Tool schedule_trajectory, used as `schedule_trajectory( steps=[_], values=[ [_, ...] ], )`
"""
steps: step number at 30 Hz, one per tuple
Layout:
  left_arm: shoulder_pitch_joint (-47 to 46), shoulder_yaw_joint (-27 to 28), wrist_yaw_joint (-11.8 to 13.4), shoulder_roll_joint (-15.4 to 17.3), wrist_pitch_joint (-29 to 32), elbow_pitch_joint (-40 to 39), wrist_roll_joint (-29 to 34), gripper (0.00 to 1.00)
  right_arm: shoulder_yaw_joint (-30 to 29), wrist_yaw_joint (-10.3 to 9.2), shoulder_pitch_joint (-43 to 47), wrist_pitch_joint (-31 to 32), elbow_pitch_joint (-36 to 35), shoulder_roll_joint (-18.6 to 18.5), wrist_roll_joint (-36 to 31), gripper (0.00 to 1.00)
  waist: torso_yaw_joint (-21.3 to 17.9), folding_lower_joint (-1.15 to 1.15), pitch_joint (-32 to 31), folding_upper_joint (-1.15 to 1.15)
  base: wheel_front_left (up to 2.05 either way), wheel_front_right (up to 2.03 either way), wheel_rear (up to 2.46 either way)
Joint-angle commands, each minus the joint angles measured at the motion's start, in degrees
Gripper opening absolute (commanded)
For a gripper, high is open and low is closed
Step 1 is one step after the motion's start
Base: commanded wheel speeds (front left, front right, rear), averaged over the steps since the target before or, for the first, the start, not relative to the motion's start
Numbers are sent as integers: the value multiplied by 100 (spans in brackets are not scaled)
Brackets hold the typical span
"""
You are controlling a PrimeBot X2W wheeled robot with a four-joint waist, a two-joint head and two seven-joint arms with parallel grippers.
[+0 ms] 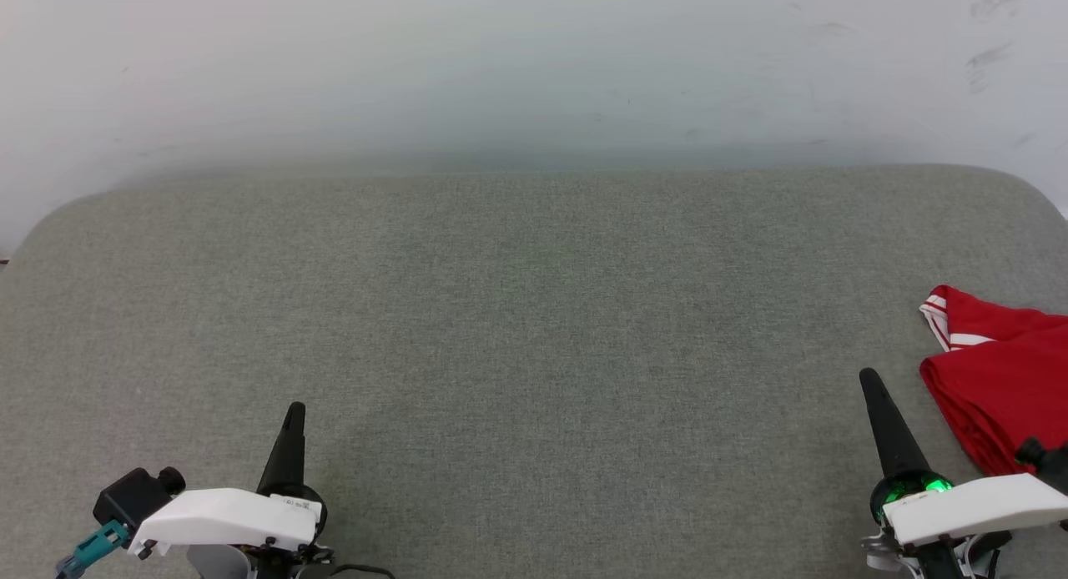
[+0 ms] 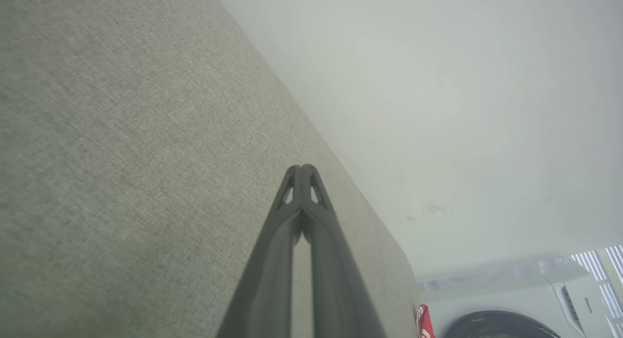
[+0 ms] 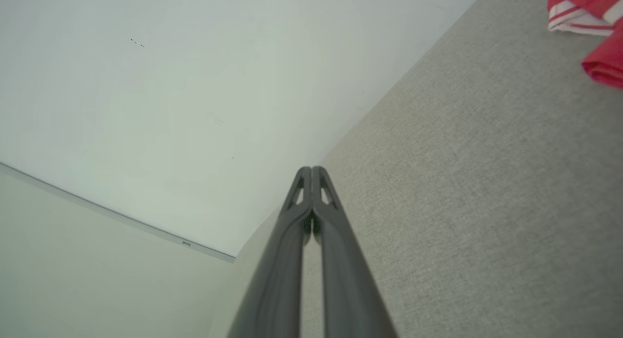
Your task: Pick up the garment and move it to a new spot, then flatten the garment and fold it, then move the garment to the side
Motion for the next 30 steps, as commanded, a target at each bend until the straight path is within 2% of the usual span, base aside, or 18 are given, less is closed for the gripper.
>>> schedule_trajectory(
  steps=[1, 30],
  values=[
    [-150, 46, -52, -15, 53, -38, -188, 0, -19, -1, -171, 19, -8, -38, 209, 0, 2, 0, -4, 0, 0, 0, 0],
    [-277, 243, -224, -86, 457, 70, -1668, 0, -145, -2, -383, 199, 411, -25, 1798, 0, 22, 0, -61, 0, 0, 0, 0]
  ],
)
